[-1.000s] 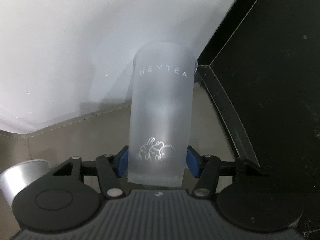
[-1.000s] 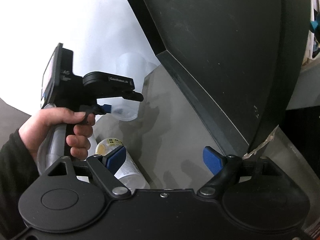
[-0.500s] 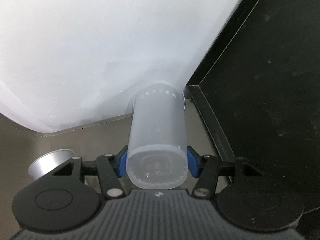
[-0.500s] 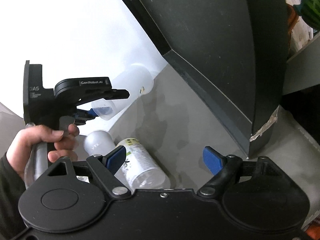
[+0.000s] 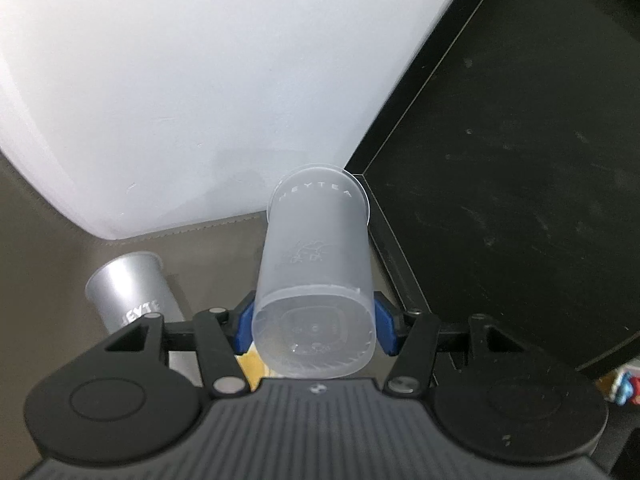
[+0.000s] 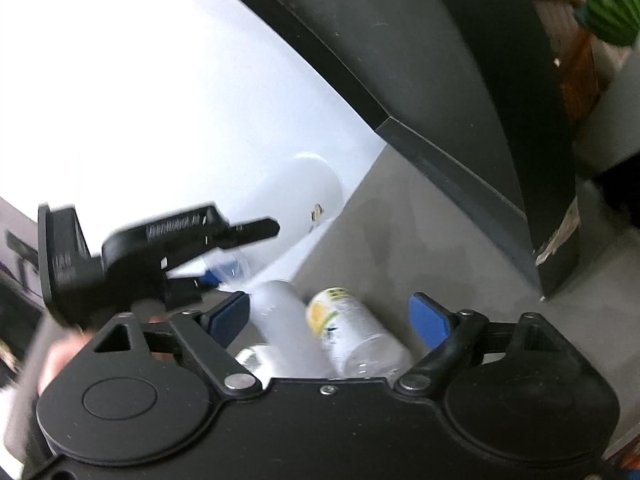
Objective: Flip cup upright
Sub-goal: 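Carry the cup up toward the right tool and grasp its rim with the right gripper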
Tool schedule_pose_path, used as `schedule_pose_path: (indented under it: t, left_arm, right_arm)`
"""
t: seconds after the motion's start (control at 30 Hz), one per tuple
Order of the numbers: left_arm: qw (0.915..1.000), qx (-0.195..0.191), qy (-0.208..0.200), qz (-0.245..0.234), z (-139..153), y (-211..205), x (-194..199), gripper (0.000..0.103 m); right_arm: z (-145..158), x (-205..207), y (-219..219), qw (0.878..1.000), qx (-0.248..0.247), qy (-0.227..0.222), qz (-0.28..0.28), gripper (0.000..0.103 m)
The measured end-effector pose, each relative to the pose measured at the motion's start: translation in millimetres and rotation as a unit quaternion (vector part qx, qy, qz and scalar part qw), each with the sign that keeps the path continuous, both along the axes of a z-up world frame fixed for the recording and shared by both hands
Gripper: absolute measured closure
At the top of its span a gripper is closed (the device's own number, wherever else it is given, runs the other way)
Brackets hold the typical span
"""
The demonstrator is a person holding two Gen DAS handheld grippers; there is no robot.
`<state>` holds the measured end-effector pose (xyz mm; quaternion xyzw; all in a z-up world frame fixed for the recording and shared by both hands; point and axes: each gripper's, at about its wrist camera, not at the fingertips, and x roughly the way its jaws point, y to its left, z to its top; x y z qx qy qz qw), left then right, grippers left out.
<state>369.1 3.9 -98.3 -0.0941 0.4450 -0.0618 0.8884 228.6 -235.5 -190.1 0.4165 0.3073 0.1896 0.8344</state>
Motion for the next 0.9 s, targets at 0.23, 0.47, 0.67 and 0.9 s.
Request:
schedule_pose_path:
  t: [0.23, 0.47, 0.67, 0.9]
  left_arm:
    - [0.9995, -0.017, -0.024, 0.015, 23.4, 9.5, -41.4, 0.046]
    - [0.9977, -0.055, -0.033, 0.021, 40.6, 13.2, -71.2, 0.046]
    - [0.9973, -0.061, -0.039, 0.013, 43.7, 4.8, -95.9, 0.046]
    - [0.9971, -0.065, -0.040, 0.001, 46.2, 4.6, -129.0, 0.046]
  right_arm:
    - [9.7, -14.8, -7.8, 0.999, 0.025, -0.031, 0.003, 0.000]
    - [1.6, -12.0, -11.5, 0.994, 0.108, 0.001, 0.014, 0.000]
    - [-1.1, -18.1, -4.4, 0.987, 0.156, 0.013, 0.032, 0.000]
    - [-5.8, -21.4, 6.5, 0.978, 0.200, 0.030, 0.058, 0.000]
